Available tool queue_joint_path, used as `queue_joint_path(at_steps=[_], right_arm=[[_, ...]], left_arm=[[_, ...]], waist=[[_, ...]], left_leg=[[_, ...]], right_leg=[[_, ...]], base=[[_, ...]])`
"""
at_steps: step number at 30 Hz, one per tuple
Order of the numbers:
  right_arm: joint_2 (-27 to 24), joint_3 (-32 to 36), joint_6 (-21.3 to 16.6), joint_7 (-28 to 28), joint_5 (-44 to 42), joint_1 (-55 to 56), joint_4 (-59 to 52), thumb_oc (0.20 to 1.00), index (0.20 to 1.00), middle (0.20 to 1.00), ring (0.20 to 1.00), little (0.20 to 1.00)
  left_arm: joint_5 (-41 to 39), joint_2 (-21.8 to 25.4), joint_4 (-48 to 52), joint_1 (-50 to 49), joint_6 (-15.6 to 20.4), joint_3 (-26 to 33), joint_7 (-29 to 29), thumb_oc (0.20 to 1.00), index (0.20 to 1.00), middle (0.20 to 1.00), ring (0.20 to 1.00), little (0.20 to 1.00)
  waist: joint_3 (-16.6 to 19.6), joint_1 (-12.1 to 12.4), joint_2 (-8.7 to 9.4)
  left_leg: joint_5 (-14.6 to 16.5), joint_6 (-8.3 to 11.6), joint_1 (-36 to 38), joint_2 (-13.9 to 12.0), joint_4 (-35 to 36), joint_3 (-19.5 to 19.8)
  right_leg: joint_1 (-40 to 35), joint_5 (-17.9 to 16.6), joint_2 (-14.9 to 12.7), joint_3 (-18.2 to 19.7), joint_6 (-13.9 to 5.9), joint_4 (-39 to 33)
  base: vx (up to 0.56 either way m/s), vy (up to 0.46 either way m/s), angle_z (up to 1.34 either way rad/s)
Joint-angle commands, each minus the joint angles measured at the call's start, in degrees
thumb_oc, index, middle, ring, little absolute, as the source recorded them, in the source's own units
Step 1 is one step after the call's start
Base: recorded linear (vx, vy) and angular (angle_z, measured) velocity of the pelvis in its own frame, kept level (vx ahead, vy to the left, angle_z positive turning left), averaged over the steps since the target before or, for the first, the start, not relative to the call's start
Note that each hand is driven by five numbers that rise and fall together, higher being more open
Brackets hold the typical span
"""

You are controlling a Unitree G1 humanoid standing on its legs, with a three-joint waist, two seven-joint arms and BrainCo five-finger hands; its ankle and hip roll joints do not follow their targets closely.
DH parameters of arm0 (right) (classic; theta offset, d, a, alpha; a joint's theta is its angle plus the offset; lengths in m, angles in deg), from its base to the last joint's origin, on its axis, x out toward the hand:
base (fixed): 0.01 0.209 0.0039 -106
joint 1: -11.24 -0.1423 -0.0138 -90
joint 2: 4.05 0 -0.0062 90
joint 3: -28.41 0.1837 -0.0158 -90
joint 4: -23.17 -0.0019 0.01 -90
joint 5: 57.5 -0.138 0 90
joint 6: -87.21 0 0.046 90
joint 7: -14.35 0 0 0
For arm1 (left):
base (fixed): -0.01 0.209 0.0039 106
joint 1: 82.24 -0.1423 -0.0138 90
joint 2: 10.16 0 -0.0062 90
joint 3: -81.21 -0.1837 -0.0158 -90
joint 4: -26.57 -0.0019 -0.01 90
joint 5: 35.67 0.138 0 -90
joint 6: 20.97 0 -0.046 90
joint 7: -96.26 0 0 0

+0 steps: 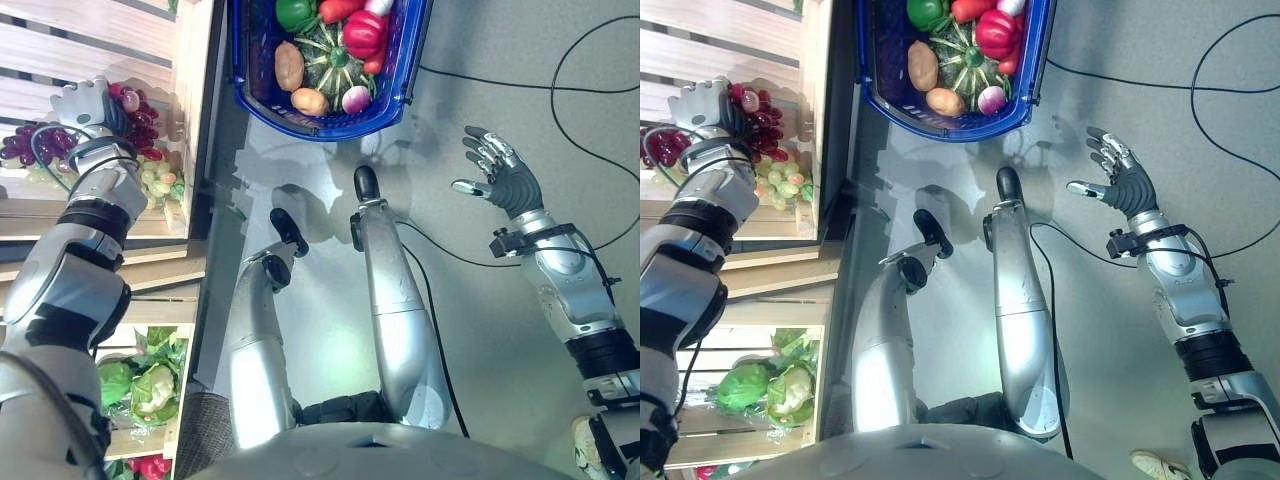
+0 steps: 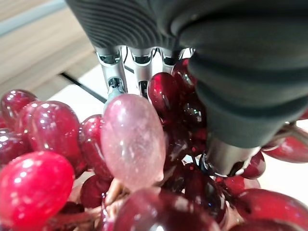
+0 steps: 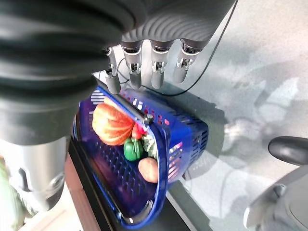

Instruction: Pick up fruits and vegetables into the basket

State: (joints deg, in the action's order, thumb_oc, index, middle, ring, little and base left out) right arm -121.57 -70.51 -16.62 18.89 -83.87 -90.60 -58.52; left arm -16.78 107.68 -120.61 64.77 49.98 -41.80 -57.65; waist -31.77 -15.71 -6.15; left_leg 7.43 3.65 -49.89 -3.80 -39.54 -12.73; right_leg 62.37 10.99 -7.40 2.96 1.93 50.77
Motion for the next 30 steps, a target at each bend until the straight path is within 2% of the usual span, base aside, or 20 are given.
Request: queue_joint_path(at_steps=[1,4,12,14,20,22,23,30], right_arm=[[0.01,0.96,-0.74,2.58,2.26,3.22,-5.90,1.000,1.000,1.000,1.000,1.000],[-0.38,0.98,0.23,4.27,5.55,4.16,-7.43,1.000,1.000,1.000,1.000,1.000],[-1.79,-0.72,2.99,3.24,13.59,3.71,-11.79,1.000,1.000,1.000,1.000,1.000],[-1.94,-1.45,4.81,1.83,17.83,2.87,-13.45,1.000,1.000,1.000,1.000,1.000],[-2.67,-4.03,6.52,-0.78,27.28,-0.34,-15.75,1.000,1.000,1.000,1.000,1.000],[-2.50,-6.16,8.87,-2.11,30.49,-3.26,-16.48,1.000,1.000,1.000,1.000,1.000],[-2.27,-7.13,9.95,-2.44,31.84,-5.24,-16.77,1.000,1.000,1.000,1.000,1.000],[1.58,-14.57,17.14,-7.09,38.32,-16.20,-16.05,1.000,1.000,1.000,1.000,1.000]], left_arm=[[-5.08,7.51,0.43,-3.95,2.25,5.45,3.65,0.200,0.200,0.200,0.200,0.200],[-9.58,7.89,3.52,-6.43,5.86,9.67,4.30,0.200,0.200,0.200,0.200,0.200],[-21.15,6.43,11.38,-12.83,15.10,17.84,4.76,0.200,0.200,0.200,0.200,0.200],[-25.77,5.30,13.95,-15.15,18.64,20.15,5.39,0.200,0.200,0.200,0.200,0.200],[-33.52,3.18,20.58,-18.60,23.80,23.12,5.09,0.200,0.200,0.200,0.200,0.200],[-35.82,2.25,23.09,-18.99,25.43,23.93,4.01,0.200,0.200,0.200,0.200,0.200],[-37.12,1.93,24.11,-18.78,26.73,24.43,3.44,0.200,0.200,0.200,0.200,0.200],[-42.91,-1.29,33.49,-18.82,29.58,23.95,-1.70,0.200,0.200,0.200,0.200,0.200]], waist=[[1.97,-0.21,0.14],[1.97,0.38,0.12],[1.97,2.20,0.31],[1.97,2.86,0.44],[1.97,4.21,0.45],[1.97,4.90,0.47],[1.97,5.20,0.36],[1.97,7.86,-0.42]], left_leg=[[2.12,-0.70,1.84,2.02,0.90,-3.48],[2.05,-0.91,4.68,2.70,2.36,-2.96],[2.63,-1.63,9.08,3.85,4.07,-1.84],[2.88,-1.89,10.58,4.12,4.62,-1.35],[3.42,-2.53,12.96,4.61,5.23,-0.40],[3.67,-2.73,14.08,4.87,5.32,0.07],[2.03,-3.20,13.43,4.84,6.14,-0.36],[2.30,-3.51,16.92,5.91,7.14,1.32]], right_leg=[[-5.28,-0.18,1.62,-1.08,-3.62,-5.89],[-8.42,0.12,1.46,-1.73,-3.72,-7.08],[-14.08,0.79,0.96,-3.24,-3.78,-9.36],[-15.88,1.09,1.00,-3.61,-3.84,-9.92],[-18.87,1.70,0.86,-4.30,-3.85,-10.57],[-20.29,1.92,0.81,-4.47,-3.77,-10.82],[-19.65,0.29,0.66,-4.83,-3.36,-11.68],[-23.92,0.81,-0.05,-5.84,-3.00,-12.78]], base=[[0.00,0.000,0.11],[0.01,-0.001,0.07],[0.00,-0.007,0.06],[0.00,-0.012,0.06],[0.00,-0.013,0.08],[-0.03,-0.021,0.08],[-0.07,-0.016,0.05],[-0.01,-0.011,0.05]])
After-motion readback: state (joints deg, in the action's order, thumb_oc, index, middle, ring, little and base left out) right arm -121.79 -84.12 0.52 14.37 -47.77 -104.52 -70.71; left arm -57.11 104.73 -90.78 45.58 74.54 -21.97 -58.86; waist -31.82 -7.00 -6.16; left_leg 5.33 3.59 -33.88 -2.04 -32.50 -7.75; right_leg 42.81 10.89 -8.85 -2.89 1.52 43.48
